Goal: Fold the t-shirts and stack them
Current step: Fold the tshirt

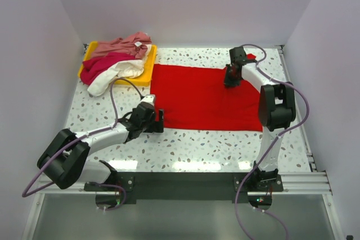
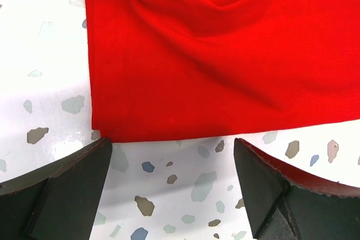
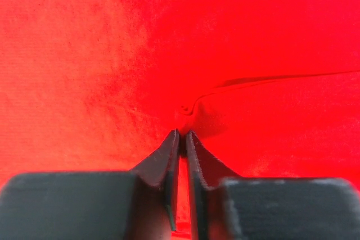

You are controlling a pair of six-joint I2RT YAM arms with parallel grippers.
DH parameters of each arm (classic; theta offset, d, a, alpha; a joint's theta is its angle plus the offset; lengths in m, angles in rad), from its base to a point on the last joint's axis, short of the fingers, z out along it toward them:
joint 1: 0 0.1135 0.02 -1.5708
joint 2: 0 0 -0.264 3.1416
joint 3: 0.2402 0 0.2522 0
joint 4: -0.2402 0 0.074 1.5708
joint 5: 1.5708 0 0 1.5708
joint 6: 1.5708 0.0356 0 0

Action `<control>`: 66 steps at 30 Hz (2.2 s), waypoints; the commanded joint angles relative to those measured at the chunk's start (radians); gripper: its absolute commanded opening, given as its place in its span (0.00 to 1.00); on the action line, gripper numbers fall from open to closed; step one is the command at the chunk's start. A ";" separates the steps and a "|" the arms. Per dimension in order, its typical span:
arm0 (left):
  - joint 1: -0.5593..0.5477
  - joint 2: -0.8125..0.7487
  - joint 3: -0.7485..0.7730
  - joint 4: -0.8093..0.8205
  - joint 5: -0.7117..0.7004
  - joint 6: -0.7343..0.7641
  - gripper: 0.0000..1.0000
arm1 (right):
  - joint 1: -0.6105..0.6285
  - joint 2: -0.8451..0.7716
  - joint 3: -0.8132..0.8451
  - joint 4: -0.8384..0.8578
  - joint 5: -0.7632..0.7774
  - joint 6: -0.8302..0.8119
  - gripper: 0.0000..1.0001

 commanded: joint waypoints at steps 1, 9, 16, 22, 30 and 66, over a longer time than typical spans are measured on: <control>0.002 -0.015 -0.003 -0.027 -0.010 -0.018 0.95 | 0.003 -0.002 0.034 0.004 -0.025 0.008 0.14; 0.007 -0.111 0.052 -0.119 -0.047 0.006 0.97 | 0.032 -0.137 -0.029 0.046 -0.049 -0.041 0.73; 0.100 -0.086 0.077 -0.091 -0.003 0.064 0.95 | 0.112 -0.296 -0.159 0.155 -0.224 -0.088 0.75; 0.188 -0.046 0.069 -0.003 0.072 0.112 0.88 | 0.226 -0.309 -0.222 0.280 -0.388 -0.110 0.74; 0.191 0.017 0.100 0.051 0.088 0.129 0.81 | 0.356 -0.185 -0.222 0.388 -0.470 -0.114 0.69; 0.197 0.132 0.058 0.093 0.074 0.103 0.06 | 0.479 0.093 -0.038 0.382 -0.586 -0.332 0.63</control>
